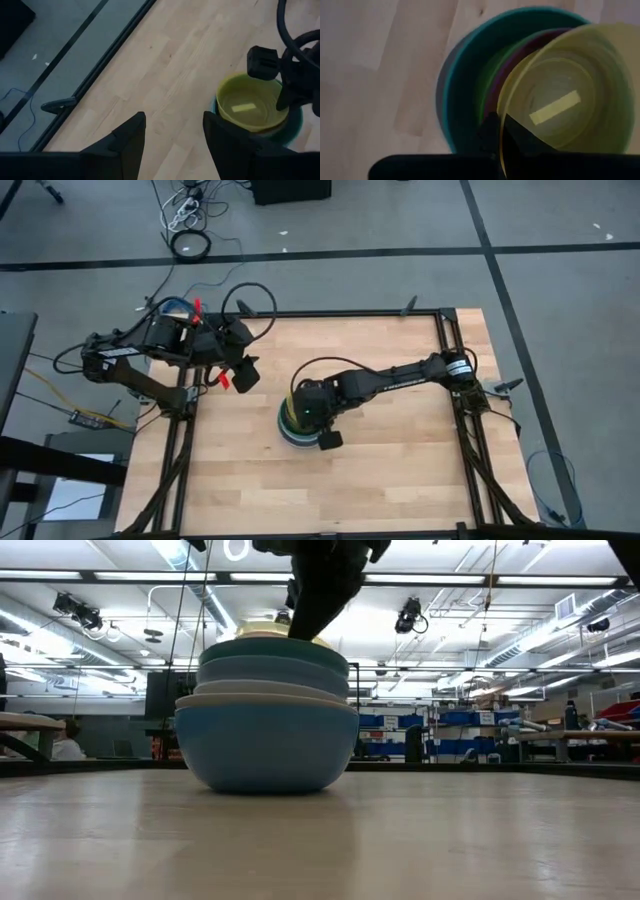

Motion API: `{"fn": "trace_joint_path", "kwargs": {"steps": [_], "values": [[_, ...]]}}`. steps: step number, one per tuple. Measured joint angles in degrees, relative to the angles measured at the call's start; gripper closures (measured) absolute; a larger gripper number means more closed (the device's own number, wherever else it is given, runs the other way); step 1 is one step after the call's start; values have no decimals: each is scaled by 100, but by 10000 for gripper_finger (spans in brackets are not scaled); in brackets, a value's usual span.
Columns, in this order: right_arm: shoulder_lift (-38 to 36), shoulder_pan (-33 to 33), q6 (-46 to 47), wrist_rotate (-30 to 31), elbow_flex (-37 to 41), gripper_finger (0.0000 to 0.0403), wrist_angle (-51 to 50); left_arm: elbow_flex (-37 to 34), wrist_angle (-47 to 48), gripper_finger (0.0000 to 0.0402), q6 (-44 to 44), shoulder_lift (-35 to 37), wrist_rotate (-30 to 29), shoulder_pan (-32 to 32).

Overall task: Nest bowls inside each other
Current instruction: Stack the yellow bowl on top of the purple bowl, then return to Home Position

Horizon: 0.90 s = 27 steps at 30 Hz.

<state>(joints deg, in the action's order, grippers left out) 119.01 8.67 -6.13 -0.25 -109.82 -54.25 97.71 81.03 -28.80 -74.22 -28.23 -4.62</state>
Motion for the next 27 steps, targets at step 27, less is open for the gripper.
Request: {"fn": "trace_joint_path", "kwargs": {"steps": [27], "values": [[1,225,64,-253,0,296,51,0,16,195,57,0,20,0]]}}
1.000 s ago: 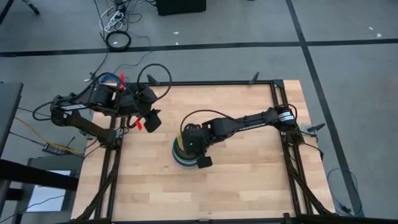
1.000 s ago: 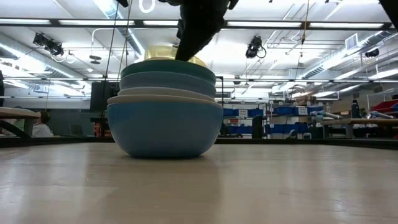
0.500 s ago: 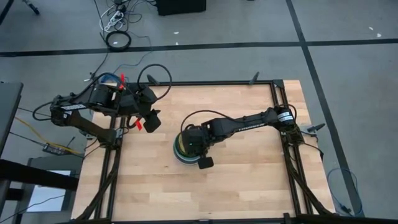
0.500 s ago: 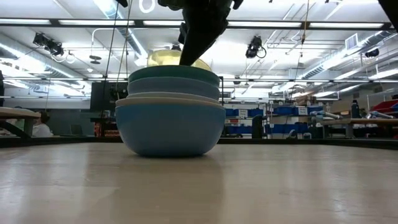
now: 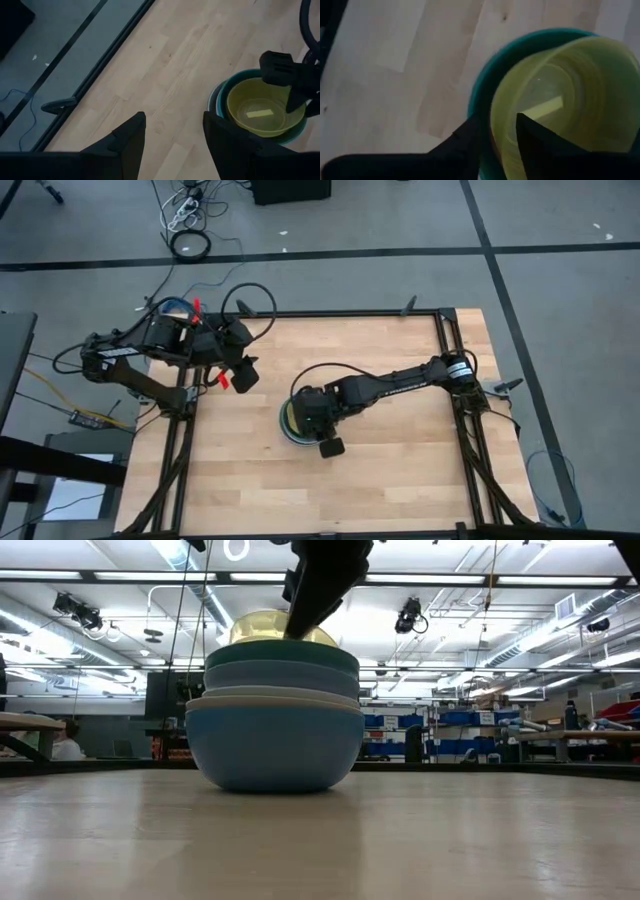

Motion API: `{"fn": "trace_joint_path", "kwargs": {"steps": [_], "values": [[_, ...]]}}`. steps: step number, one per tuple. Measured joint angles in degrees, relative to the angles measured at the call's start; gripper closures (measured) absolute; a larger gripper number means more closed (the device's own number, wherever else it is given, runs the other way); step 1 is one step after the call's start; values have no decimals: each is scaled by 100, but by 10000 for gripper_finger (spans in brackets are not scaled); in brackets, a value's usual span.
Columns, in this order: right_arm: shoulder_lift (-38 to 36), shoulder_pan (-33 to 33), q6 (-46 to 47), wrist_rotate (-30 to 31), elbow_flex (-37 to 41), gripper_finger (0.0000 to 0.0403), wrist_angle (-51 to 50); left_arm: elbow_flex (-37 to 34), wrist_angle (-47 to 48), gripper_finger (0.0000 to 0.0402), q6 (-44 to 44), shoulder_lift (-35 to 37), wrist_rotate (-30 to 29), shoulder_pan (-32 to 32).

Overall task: Nest bowls inside each other
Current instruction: Return to Home Position

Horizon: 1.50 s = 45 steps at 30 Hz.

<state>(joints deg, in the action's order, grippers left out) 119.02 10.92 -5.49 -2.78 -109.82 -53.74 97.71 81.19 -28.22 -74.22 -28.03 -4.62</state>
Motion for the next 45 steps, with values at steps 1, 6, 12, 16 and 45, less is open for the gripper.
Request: {"fn": "trace_joint_path", "kwargs": {"steps": [1,6,12,16,45], "values": [[0,0,0,26,0,289,-43,0,3,195,-29,0,0,0],[-36,0,0,385,0,271,-217,0,20,195,-49,0,0,0],[-55,71,63,426,-136,290,-188,0,16,195,-51,0,0,0],[-55,114,-24,453,-247,319,-174,0,2,195,-53,0,0,0],[-20,-280,-167,614,7,403,264,-9,1,195,82,75,-175,-21]]}}
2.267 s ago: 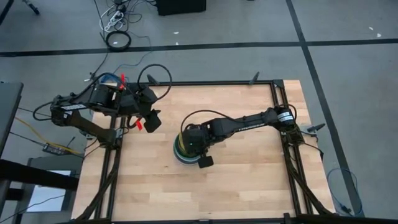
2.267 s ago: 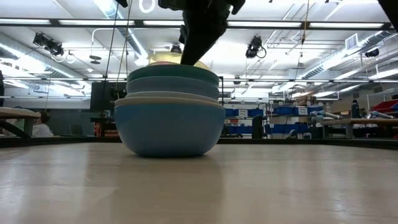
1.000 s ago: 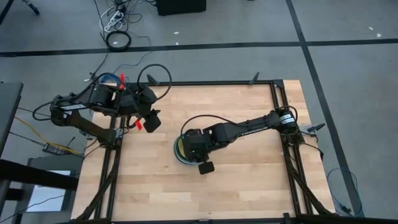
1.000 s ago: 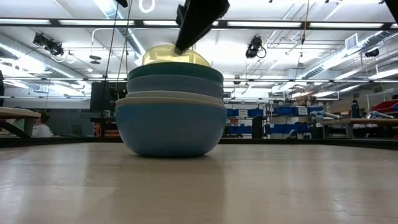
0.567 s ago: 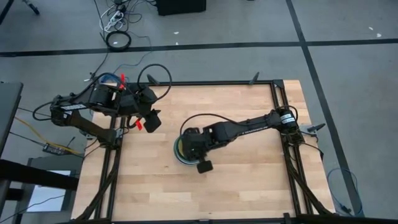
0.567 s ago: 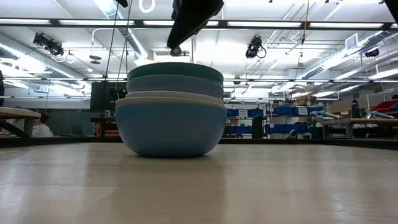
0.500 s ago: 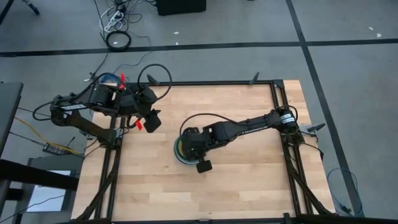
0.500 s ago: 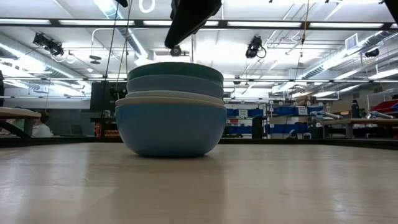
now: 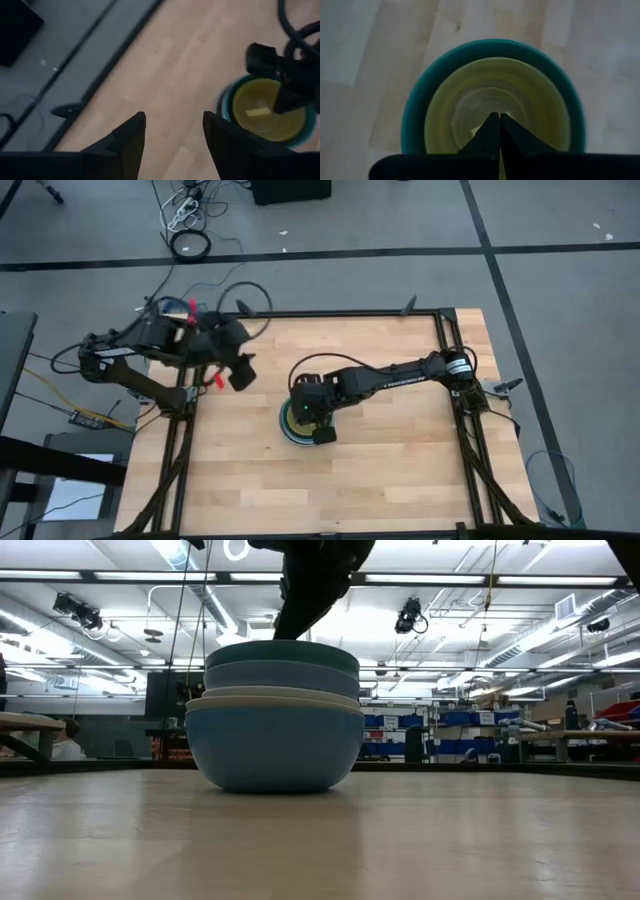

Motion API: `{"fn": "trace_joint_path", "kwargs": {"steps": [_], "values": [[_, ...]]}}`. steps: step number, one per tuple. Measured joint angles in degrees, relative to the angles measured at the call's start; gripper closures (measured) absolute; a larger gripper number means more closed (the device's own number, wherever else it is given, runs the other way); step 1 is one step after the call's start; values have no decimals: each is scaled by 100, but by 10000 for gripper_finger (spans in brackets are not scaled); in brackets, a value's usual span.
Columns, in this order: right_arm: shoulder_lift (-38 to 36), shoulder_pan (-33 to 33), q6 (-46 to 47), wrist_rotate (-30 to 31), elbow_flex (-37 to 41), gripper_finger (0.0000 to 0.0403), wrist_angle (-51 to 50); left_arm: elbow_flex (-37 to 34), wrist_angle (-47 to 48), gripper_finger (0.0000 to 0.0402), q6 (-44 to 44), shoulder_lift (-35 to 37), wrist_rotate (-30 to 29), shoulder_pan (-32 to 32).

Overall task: Nest bowls inside each other
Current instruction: Return to Home Position

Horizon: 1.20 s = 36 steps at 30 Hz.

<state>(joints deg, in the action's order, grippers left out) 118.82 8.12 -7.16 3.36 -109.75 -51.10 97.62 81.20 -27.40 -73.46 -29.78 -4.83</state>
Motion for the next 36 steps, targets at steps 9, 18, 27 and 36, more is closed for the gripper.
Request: {"fn": "trace_joint_path", "kwargs": {"steps": [9,18,27,36], "values": [[-1163,-106,-317,376,4,403,629,1,-258,195,4,1205,-733,-522],[-3514,-420,-301,1229,943,403,744,-635,-680,195,-19,2460,-1141,-1380],[-6719,-422,127,1802,3915,403,1846,-2037,-1895,195,508,3763,-1399,-1507],[-8745,-420,696,1794,7010,403,3604,-4141,-4055,195,1050,4615,-1239,-1507]]}}
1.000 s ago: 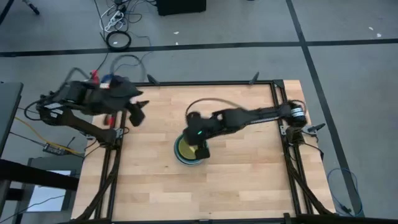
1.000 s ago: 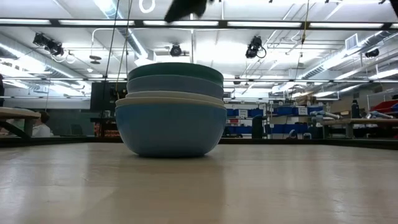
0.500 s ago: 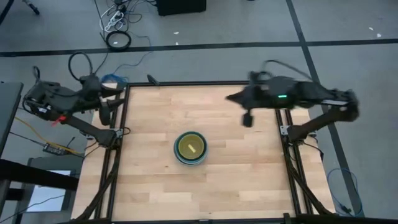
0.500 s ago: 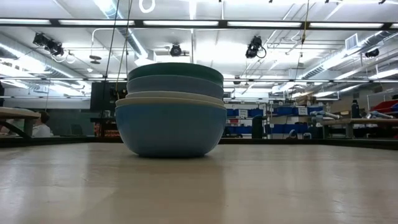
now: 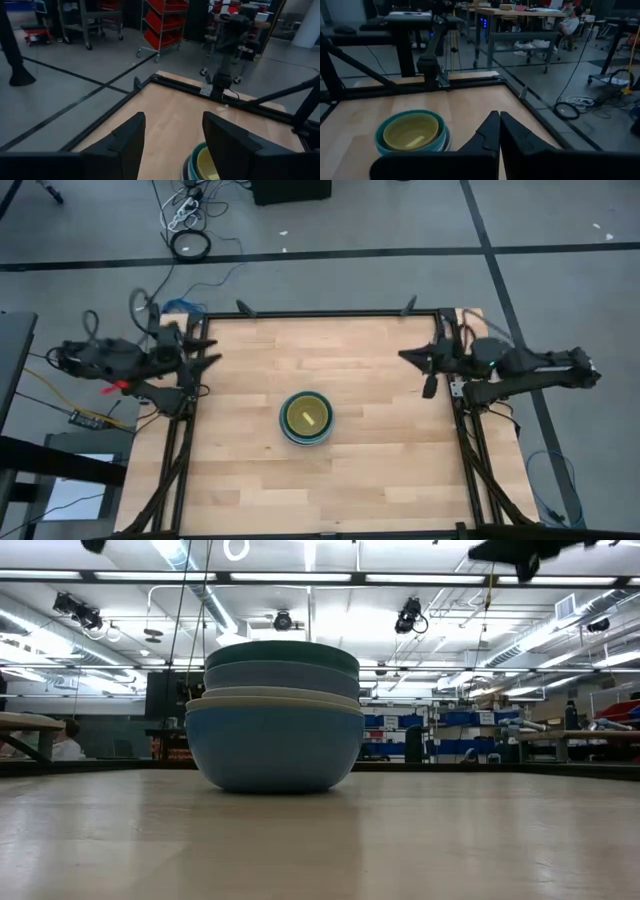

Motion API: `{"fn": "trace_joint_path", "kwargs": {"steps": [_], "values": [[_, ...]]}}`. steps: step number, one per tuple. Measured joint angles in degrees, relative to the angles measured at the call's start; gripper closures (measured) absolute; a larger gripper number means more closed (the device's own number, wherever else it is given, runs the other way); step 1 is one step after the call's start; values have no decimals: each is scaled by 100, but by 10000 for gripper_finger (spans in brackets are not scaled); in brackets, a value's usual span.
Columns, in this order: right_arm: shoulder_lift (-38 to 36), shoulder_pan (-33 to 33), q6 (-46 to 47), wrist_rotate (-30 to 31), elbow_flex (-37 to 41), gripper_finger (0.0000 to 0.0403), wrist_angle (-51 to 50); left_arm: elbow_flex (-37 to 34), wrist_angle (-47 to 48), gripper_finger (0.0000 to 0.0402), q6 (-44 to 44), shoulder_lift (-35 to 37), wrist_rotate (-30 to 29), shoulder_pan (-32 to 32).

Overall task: Nest bowls inside each other
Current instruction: Return to Home Position

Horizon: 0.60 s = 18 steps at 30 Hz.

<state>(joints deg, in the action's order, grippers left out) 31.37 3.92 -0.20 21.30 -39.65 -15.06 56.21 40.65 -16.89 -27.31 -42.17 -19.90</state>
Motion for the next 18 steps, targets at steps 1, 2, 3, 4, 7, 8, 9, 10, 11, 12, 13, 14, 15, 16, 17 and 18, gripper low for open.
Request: {"fn": "trace_joint_path", "kwargs": {"steps": [1,2,3,4,7,8,9,10,11,12,13,14,15,16,17,18], "values": [[-81,0,46,-2,297,403,287,-232,-208,195,2,28,36,0],[-126,0,71,-4,586,403,635,-455,-429,195,-1,45,96,0],[-139,0,99,-7,855,403,980,-672,-652,195,1,48,122,0],[-139,0,111,-17,1108,403,1322,-900,-888,195,4,45,159,0],[23,0,113,-120,1776,403,2336,-1558,-1785,195,111,25,286,0],[109,0,114,-176,1962,403,2621,-1787,-2157,195,201,18,327,0],[208,0,118,-220,2126,403,2887,-2014,-2533,195,321,8,349,0],[306,0,120,-285,2256,403,3161,-2225,-2891,195,428,-6,349,0],[412,0,122,-342,2368,403,3372,-2438,-3209,195,515,-6,353,0],[522,2,133,-363,2462,403,3531,-2633,-3489,195,620,-11,370,0],[636,4,156,-398,2537,403,3671,-2824,-3733,195,660,-37,372,0],[745,4,168,-416,2602,403,3794,-3005,-3968,195,730,-66,369,1],[859,4,168,-449,2654,403,3921,-3170,-4154,195,760,-92,370,1],[970,2,165,-477,2683,403,4030,-3332,-4317,195,775,-122,369,2],[1069,2,163,-505,2701,403,4102,-3486,-4440,195,777,-157,370,2],[1175,-2,160,-505,2703,403,4105,-3634,-4591,195,780,-197,371,2]]}}
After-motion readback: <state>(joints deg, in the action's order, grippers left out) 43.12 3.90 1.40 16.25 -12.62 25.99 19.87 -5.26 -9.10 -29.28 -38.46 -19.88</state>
